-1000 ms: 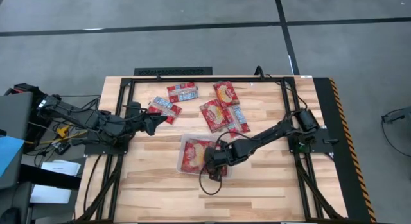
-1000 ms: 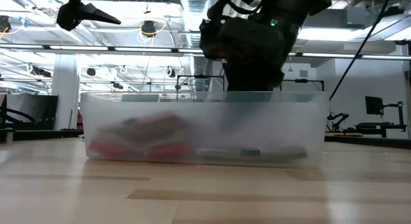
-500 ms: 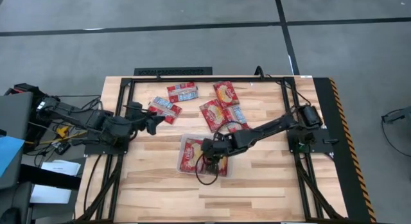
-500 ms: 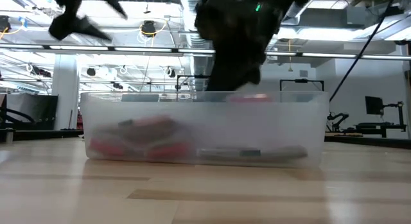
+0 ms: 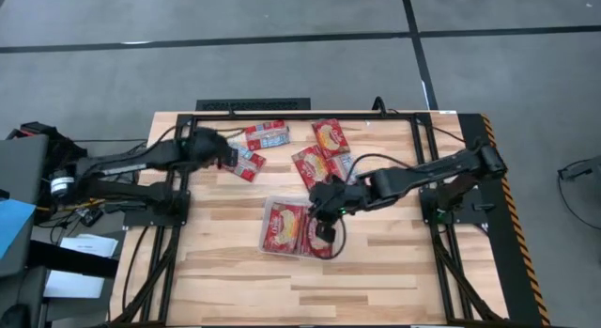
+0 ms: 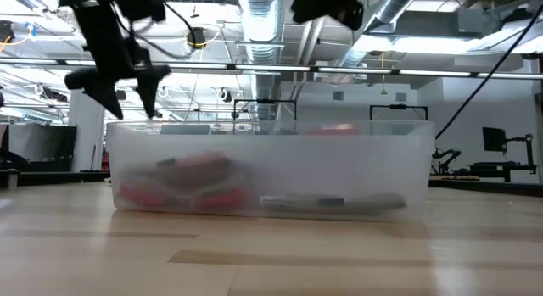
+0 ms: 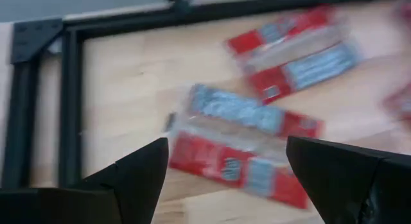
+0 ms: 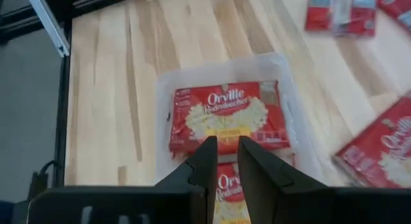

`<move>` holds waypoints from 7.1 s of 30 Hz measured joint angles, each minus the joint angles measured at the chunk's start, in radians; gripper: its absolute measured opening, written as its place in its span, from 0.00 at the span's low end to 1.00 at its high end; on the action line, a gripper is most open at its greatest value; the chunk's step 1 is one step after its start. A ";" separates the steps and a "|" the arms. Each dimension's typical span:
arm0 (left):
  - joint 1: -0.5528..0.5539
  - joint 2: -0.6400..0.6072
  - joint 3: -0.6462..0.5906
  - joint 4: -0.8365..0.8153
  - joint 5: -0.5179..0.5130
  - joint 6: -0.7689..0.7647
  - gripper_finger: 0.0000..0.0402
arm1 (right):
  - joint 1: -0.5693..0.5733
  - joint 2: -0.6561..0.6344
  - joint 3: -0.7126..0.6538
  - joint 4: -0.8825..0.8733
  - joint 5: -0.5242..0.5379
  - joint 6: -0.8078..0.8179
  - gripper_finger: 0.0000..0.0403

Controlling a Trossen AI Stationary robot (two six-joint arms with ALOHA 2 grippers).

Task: Sort popcorn bags into baskets
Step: Put the red popcorn bag into the transparent bin

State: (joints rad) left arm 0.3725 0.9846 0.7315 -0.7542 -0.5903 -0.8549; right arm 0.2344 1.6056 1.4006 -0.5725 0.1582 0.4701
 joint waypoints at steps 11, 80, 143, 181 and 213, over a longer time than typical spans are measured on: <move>0.429 0.271 0.000 0.164 0.329 0.360 0.76 | 0.046 -0.066 -0.001 -0.104 0.027 0.000 0.21; -0.110 -0.510 0.009 0.495 0.202 0.220 0.00 | -0.140 -0.077 -0.001 0.576 -0.033 -0.273 0.66; -0.407 -0.083 0.010 0.881 -0.005 0.550 0.00 | -0.291 0.103 0.306 0.128 0.143 -0.441 0.77; -0.420 -0.107 0.009 0.860 0.230 0.374 0.74 | -0.284 -0.066 0.310 -0.047 0.158 -0.534 0.04; -0.418 -0.180 0.009 0.727 0.225 0.184 0.80 | 0.339 0.136 0.228 -0.384 0.470 -1.212 0.05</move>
State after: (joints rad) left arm -0.0456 0.8047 0.7406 -0.0274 -0.3654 -0.6708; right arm 0.5738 1.7419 1.6283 -0.9568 0.6286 -0.7420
